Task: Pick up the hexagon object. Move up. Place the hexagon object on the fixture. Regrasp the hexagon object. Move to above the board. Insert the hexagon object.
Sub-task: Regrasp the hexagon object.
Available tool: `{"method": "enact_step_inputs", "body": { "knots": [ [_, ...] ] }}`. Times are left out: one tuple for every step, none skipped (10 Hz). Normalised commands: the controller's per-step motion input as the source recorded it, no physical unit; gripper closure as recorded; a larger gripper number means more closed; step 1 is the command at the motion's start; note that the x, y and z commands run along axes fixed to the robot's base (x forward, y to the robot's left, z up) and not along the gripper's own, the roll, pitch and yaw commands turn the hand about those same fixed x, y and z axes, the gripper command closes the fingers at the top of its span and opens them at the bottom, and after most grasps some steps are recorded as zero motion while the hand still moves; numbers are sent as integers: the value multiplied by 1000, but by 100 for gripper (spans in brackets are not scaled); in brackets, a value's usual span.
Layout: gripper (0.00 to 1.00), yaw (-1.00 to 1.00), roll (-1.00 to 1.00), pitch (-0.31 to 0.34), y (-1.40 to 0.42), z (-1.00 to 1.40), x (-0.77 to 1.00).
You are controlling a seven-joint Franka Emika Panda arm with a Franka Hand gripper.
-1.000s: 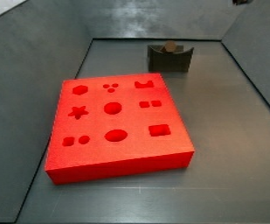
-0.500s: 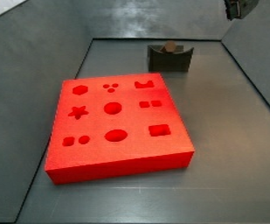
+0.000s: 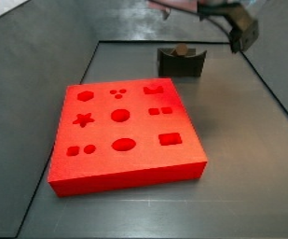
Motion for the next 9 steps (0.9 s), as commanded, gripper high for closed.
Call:
{"method": "enact_step_inputs", "body": {
  "knots": [
    [0, 27, 71, -156, 54, -1000, 76],
    [0, -11, 75, -145, 50, -1000, 82],
    [0, -37, 73, -129, 45, -1000, 89],
    [0, -57, 73, -106, 41, -1000, 95],
    [0, -74, 70, -69, 28, -873, 92],
    [0, -77, 68, -38, 20, -716, 84],
    [0, -65, 67, 2, 10, -519, 76],
    [0, -57, 63, 15, 8, -419, 81],
    [0, -24, 54, 56, -1, -220, 52]
  ]
}}
